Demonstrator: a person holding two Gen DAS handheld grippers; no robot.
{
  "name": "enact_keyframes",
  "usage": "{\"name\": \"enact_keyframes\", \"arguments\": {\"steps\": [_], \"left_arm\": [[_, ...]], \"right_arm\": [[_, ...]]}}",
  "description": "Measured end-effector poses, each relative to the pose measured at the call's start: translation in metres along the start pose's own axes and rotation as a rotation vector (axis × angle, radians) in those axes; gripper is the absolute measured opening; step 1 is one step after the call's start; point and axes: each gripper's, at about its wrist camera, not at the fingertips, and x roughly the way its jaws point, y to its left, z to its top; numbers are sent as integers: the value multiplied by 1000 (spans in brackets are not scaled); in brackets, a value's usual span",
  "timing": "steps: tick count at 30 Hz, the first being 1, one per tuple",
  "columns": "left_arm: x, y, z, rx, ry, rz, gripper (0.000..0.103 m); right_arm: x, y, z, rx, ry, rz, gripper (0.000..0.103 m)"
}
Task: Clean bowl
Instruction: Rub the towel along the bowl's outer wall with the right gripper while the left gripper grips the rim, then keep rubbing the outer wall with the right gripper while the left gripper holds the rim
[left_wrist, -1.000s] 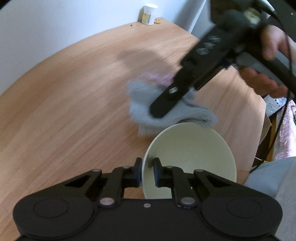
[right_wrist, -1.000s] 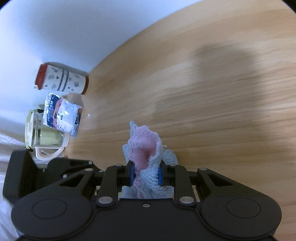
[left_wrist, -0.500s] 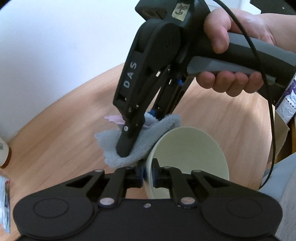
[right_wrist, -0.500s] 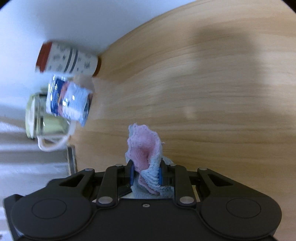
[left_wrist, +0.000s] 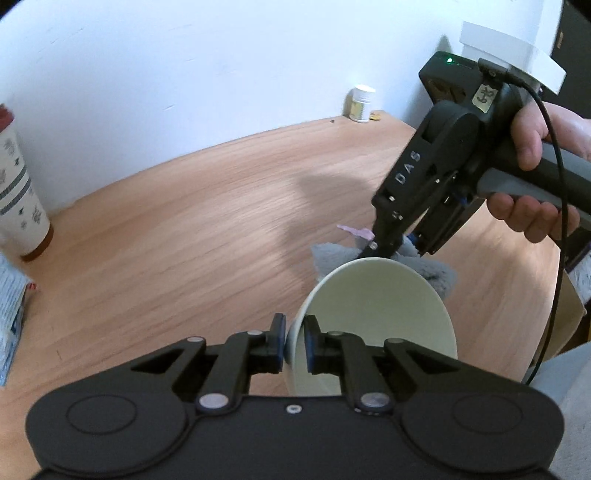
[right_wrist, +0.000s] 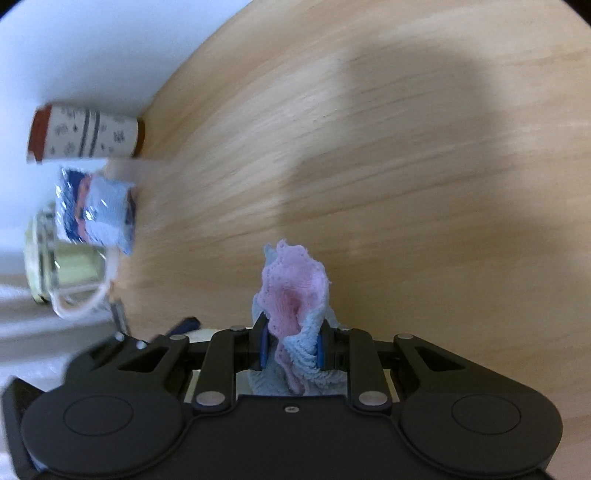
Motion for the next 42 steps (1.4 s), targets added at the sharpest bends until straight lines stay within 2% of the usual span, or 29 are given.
{"name": "enact_keyframes", "arguments": {"steps": [5, 9, 22, 33, 39, 42], "left_arm": [[0, 0, -1, -29, -3, 7, 11], [0, 3, -6, -85, 8, 20, 12], [5, 16, -21, -265, 47, 62, 10], [-4, 38, -27, -363, 60, 122, 10], [-7, 43, -26, -387, 68, 122, 11], [-8, 47, -24, -396, 79, 108, 11]], "right_arm": [[7, 30, 5, -26, -49, 39, 25], [9, 43, 5, -66, -58, 35, 25], [-3, -12, -19, 156, -45, 32, 25], [1, 29, 1, 106, -120, 99, 25], [7, 18, -7, 128, -99, 93, 25], [9, -3, -14, 177, -72, 102, 25]]}}
